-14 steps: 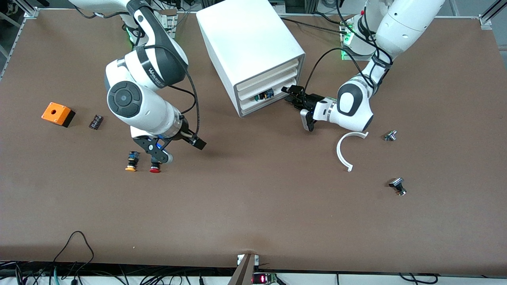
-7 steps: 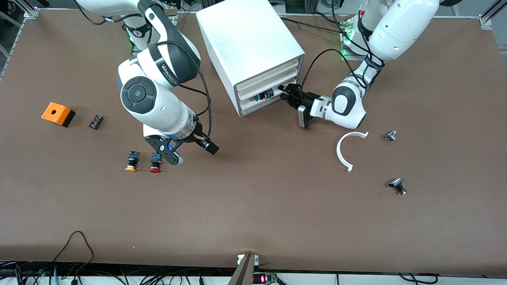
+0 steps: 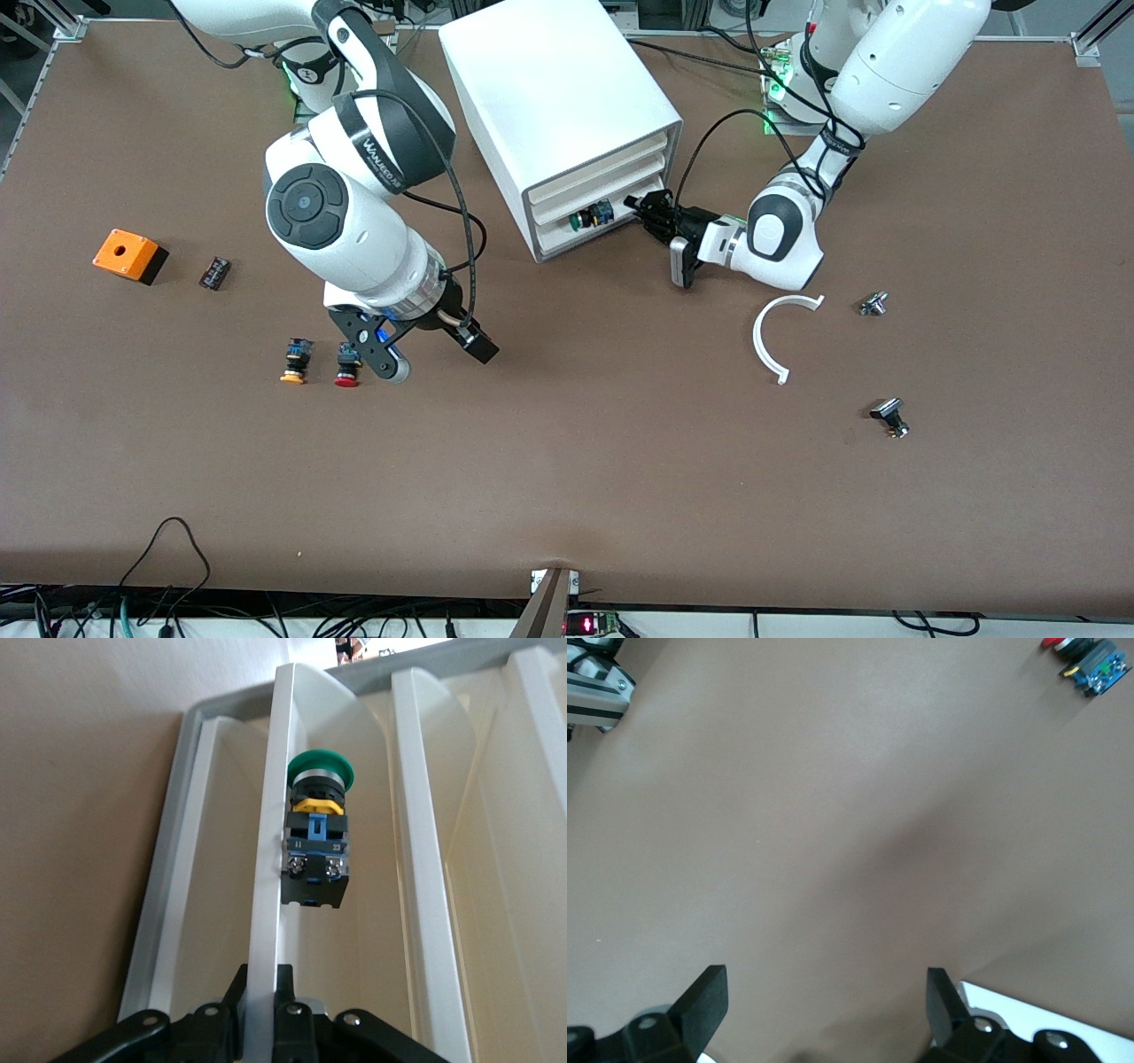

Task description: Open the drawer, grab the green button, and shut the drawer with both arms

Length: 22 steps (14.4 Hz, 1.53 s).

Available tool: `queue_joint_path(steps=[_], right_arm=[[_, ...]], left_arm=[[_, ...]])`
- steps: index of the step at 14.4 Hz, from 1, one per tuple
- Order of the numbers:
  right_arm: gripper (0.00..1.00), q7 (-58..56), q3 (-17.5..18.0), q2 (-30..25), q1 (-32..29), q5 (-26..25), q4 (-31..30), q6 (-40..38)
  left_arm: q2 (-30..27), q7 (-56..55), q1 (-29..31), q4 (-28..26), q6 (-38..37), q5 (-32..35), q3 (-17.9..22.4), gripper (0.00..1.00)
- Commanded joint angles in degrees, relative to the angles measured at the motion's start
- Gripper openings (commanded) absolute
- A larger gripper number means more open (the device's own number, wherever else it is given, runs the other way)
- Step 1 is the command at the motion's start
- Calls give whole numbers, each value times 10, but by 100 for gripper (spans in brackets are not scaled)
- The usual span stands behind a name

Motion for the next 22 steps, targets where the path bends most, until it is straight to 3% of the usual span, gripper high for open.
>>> queue_joint_path(steps=[1, 8, 12, 13, 14, 20, 22], right_arm=[[99, 43, -2, 25, 18, 5, 40, 6], [99, 180, -7, 50, 81, -4, 40, 35], [99, 234, -7, 73, 120, -40, 40, 63], [99, 247, -7, 80, 131, -51, 40, 71], [99, 258, -7, 86, 141, -62, 39, 75], [99, 323, -7, 136, 194, -121, 39, 130], [99, 342, -7, 149, 200, -121, 40, 159]], left_arm=[[2, -38, 12, 38, 17, 0, 6, 0], [7, -176, 36, 172, 12, 200, 45, 0], [13, -204, 42, 193, 11, 228, 45, 0], [13, -201, 42, 191, 11, 228, 45, 75], [12, -197, 45, 191, 9, 229, 45, 100], [-3, -205, 57, 212, -44, 230, 59, 100], [-7, -253, 57, 254, -84, 290, 69, 100]])
